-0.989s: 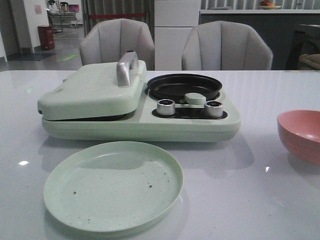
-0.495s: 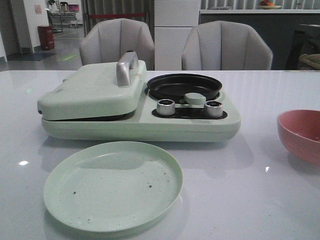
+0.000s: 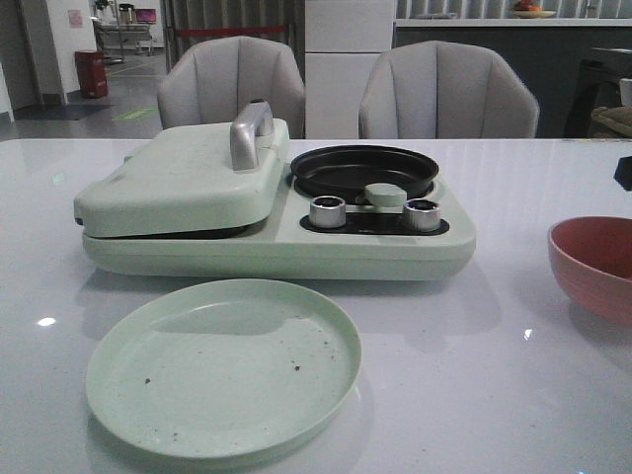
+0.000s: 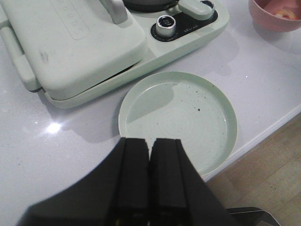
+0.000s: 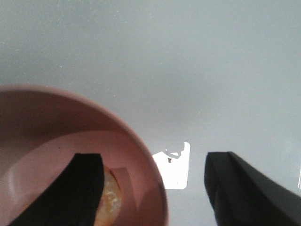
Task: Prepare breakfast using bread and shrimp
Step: 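Move the right gripper to the pink bowl rim, then grasp the pink bowl rim and lift it with the right gripper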
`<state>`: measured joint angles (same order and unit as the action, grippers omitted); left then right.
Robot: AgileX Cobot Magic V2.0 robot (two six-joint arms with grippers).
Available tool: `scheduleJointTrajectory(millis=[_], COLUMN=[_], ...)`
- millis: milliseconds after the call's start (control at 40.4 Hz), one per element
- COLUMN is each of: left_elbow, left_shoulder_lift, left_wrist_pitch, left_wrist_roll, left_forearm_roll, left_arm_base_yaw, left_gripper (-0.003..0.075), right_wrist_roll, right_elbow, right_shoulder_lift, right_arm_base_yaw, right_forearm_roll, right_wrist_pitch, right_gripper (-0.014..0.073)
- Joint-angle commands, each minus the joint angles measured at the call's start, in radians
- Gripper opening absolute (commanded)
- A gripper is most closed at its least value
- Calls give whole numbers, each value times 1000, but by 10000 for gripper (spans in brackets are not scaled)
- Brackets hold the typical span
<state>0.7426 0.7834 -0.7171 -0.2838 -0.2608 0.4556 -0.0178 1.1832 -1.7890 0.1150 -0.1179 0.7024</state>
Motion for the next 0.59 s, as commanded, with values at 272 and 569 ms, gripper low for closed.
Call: scheduleJointTrajectory(millis=[272, 569], left_elbow=[27, 27], left_shoulder_lift=[-6, -6], left_wrist_pitch=[72, 72], left_wrist_roll=[9, 9], left_forearm_roll=[-14, -14], left_arm_base_yaw=[6, 6], left_gripper=[101, 101], right_wrist_roll=[10, 10], right_elbow=[33, 33], right_shoulder_lift=[35, 17], right_arm_base_yaw=[8, 8], right_forearm_roll=[-11, -11], right_wrist_pitch=[-46, 15], right_gripper=[557, 524])
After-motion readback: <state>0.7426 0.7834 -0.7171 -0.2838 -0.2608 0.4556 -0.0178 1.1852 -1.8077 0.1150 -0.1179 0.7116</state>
